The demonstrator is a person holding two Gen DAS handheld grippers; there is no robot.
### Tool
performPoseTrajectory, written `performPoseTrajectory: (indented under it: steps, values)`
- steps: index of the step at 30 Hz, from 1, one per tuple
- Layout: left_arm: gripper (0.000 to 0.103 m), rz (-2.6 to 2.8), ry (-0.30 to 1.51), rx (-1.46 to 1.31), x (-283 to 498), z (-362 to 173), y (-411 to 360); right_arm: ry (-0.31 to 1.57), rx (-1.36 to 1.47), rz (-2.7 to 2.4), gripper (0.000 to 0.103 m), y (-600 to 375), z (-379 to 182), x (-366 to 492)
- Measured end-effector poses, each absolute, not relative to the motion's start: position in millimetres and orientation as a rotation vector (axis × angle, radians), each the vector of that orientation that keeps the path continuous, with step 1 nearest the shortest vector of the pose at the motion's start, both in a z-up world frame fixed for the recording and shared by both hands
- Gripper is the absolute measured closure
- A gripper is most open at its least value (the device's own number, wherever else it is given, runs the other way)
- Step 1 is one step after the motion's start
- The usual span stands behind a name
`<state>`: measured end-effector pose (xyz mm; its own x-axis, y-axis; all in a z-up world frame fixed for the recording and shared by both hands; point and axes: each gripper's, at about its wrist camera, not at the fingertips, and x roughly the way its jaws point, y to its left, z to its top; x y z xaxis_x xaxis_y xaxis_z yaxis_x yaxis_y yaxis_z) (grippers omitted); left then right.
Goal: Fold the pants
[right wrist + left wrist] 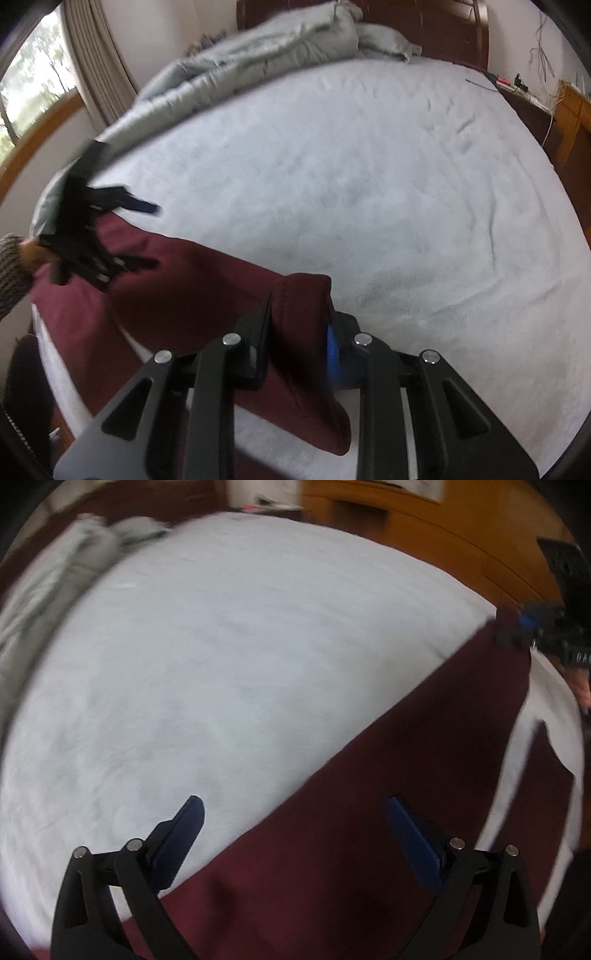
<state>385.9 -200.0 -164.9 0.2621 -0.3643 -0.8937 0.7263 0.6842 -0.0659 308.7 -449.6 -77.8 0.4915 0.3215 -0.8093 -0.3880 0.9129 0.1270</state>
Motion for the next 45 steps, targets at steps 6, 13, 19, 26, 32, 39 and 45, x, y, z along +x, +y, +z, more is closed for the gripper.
performPoseTrajectory:
  steps: [6, 13, 19, 26, 32, 39, 45]
  values:
    - [0.004, -0.906, 1.179, 0.328, 408, -174, -221, 0.912, -0.052, 0.476, 0.080, -458, -59, 289]
    - [0.038, -0.987, 1.385, 0.278, 421, -188, -216, 0.882, -0.011, 0.478, 0.080, -465, -56, 280]
    - [0.085, -0.905, 1.314, 0.261, 404, -158, -192, 0.854, 0.004, 0.441, 0.079, -463, -56, 272]
    - [0.086, -0.667, 1.037, 0.385, 313, -96, -180, 0.813, -0.045, 0.378, 0.081, -461, -57, 230]
    - [0.086, -0.626, 1.056, 0.391, 247, -114, -179, 0.934, 0.001, 0.366, 0.082, -467, -99, 174]
    - [0.086, -0.619, 0.987, 0.497, 170, -144, -185, 0.923, 0.034, 0.332, 0.084, -464, -100, 113]
    - [0.086, -0.546, 0.967, 0.503, 154, -174, -206, 0.962, 0.012, 0.249, 0.084, -473, -111, 87]
